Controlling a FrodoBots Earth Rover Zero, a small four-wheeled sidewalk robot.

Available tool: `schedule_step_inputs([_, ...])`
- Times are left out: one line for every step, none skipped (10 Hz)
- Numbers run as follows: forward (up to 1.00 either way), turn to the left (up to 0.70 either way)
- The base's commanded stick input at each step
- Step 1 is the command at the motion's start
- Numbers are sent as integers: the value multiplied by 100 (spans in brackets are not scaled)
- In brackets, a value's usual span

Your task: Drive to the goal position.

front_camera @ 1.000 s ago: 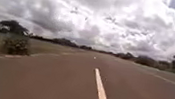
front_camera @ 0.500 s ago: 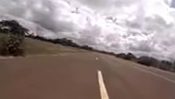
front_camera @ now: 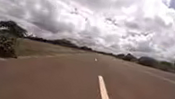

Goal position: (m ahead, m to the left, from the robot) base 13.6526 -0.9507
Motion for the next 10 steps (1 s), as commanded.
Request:
schedule_step_inputs([100,0])
schedule_step_inputs([100,0])
schedule_step_inputs([100,-2])
schedule_step_inputs([100,-6])
schedule_step_inputs([100,-16])
schedule_step_inputs([100,-17])
schedule_step_inputs([100,-15])
schedule_step_inputs([100,-7])
schedule_step_inputs([100,0])
schedule_step_inputs([100,0])
